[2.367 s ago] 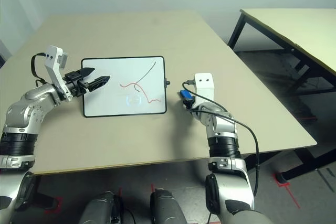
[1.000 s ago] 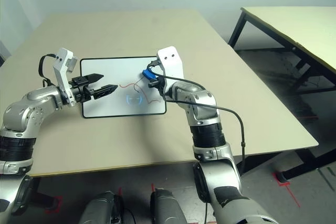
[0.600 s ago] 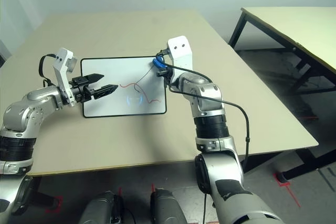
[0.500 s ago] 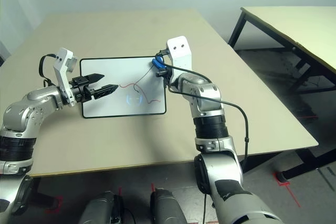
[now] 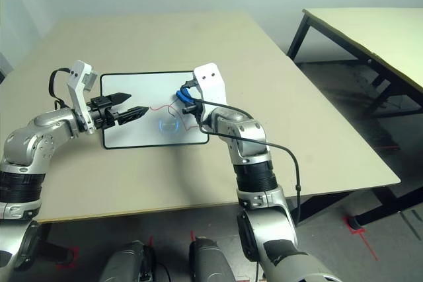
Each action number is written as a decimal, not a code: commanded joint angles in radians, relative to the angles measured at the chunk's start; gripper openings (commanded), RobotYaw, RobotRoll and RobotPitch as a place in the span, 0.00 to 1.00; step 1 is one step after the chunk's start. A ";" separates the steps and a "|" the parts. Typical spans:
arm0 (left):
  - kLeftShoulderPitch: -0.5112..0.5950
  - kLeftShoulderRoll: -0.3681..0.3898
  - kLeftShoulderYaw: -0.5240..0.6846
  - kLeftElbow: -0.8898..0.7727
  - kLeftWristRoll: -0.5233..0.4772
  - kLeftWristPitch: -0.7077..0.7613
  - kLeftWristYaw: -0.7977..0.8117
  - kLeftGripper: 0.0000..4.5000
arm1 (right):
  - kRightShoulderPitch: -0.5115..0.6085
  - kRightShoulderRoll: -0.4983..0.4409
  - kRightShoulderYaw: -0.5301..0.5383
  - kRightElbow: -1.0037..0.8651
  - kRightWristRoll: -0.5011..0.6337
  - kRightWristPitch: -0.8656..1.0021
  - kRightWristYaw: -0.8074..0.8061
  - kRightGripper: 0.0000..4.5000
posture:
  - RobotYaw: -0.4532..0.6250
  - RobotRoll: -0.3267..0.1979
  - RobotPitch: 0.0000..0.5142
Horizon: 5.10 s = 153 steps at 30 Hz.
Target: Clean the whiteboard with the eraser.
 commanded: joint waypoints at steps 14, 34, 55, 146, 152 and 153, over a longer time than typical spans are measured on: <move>0.008 0.006 -0.003 -0.008 -0.002 0.003 0.002 1.00 | 0.067 0.050 0.040 -0.059 -0.004 0.024 -0.015 0.14 | 0.34 0.62 0.09; 0.007 0.008 -0.002 -0.015 -0.005 0.009 0.007 1.00 | 0.040 0.029 0.017 -0.002 -0.022 -0.025 -0.030 0.14 | 0.35 0.62 0.09; 0.034 0.069 0.022 -0.061 -0.028 0.073 0.007 1.00 | 0.055 0.061 0.084 0.024 -0.050 -0.072 -0.004 0.13 | 0.38 0.62 0.11; 0.115 0.139 0.042 -0.181 -0.110 0.181 0.046 1.00 | 0.137 0.111 0.284 -0.087 -0.084 0.003 0.075 0.13 | 0.43 0.62 0.20; 0.111 0.137 0.035 -0.176 -0.110 0.180 0.044 1.00 | 0.103 0.106 0.226 -0.073 -0.095 -0.019 0.037 0.13 | 0.43 0.62 0.20; 0.110 0.137 0.034 -0.174 -0.110 0.179 0.043 1.00 | 0.089 0.104 0.209 -0.068 -0.097 -0.031 0.028 0.13 | 0.43 0.62 0.20</move>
